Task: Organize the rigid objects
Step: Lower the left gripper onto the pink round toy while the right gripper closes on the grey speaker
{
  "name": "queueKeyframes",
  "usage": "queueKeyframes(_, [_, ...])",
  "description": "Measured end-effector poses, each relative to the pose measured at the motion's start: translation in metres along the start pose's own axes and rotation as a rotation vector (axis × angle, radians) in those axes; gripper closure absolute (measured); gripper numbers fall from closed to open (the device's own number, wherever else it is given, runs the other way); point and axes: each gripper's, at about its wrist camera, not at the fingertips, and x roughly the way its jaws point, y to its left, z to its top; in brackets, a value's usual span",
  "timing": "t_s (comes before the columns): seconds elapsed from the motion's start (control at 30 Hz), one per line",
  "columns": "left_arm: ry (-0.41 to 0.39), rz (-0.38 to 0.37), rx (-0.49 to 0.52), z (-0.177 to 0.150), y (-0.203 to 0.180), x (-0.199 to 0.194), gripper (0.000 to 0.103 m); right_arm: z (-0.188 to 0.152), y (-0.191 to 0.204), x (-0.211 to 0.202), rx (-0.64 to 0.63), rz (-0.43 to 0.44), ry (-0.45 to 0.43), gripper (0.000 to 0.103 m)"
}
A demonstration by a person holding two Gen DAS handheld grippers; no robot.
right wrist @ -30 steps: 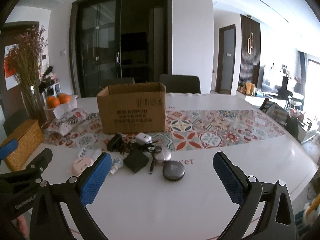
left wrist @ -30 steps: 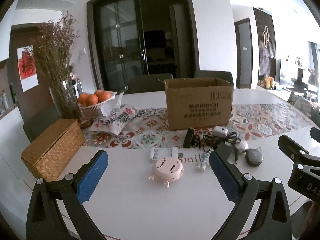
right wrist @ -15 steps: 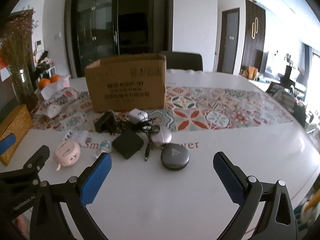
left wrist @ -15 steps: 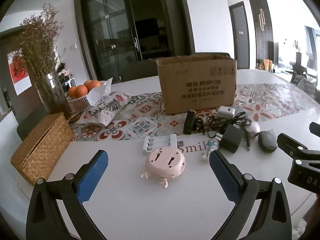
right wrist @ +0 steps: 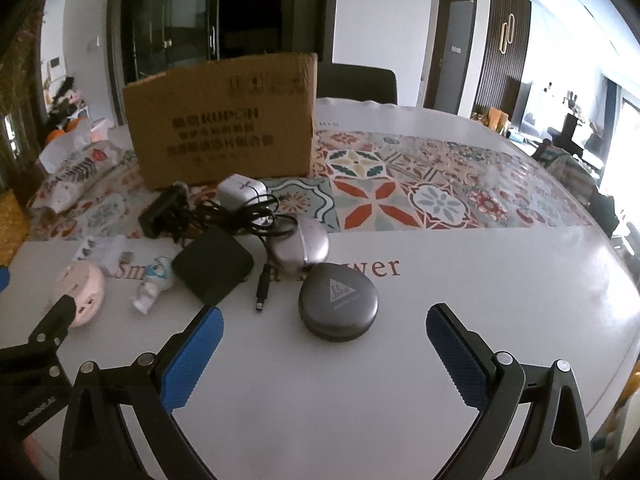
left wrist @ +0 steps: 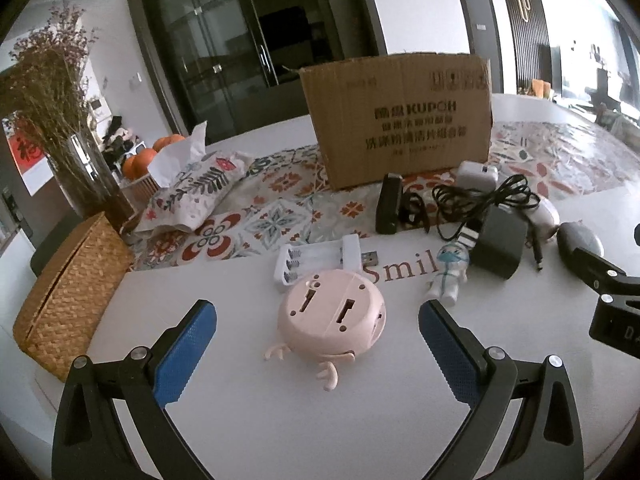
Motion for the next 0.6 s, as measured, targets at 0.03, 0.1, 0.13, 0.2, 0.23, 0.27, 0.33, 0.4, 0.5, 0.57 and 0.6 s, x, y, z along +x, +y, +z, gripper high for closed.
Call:
queueKeyframes(0.03, [0.008,0.005,0.002,0.0,-0.001,0.004,0.0,0.001,0.0,0.004,-0.001,-0.004,0.005,0.0])
queueKeyframes(0.1, [0.021,0.007,0.01,0.0,-0.002,0.011,0.0,0.001,0.0,0.011,-0.002,-0.012,0.012,0.0])
queueKeyframes(0.13, [0.025,0.011,0.015,0.0,-0.002,0.014,0.0,0.001,0.0,0.014,-0.003,-0.019,0.017,0.0])
queueKeyframes(0.2, [0.033,0.015,0.021,0.0,-0.003,0.018,0.0,0.002,0.001,0.02,-0.004,-0.023,0.022,0.001])
queueKeyframes(0.23, [0.036,0.019,0.024,0.0,-0.004,0.021,0.0,0.002,0.001,0.022,-0.008,-0.028,0.025,0.001])
queueKeyframes(0.27, [0.038,0.021,0.027,0.0,-0.004,0.024,0.0,0.002,0.002,0.024,-0.012,-0.031,0.025,0.001])
queueKeyframes(0.33, [0.05,0.023,0.034,0.0,-0.006,0.029,0.001,0.003,0.003,0.03,-0.023,-0.043,0.027,0.001])
queueKeyframes(0.4, [0.065,0.014,0.034,0.0,-0.007,0.035,0.004,0.004,0.003,0.035,-0.026,-0.048,0.032,0.002])
queueKeyframes(0.5, [0.097,-0.007,0.037,0.0,-0.008,0.043,0.009,0.005,0.003,0.043,-0.025,-0.053,0.05,0.004])
queueKeyframes(0.57, [0.106,-0.015,0.038,0.001,-0.009,0.046,0.013,0.007,0.001,0.048,-0.013,-0.045,0.07,0.007])
queueKeyframes(0.6, [0.109,-0.018,0.038,0.001,-0.009,0.046,0.014,0.007,0.0,0.05,-0.009,-0.044,0.079,0.009])
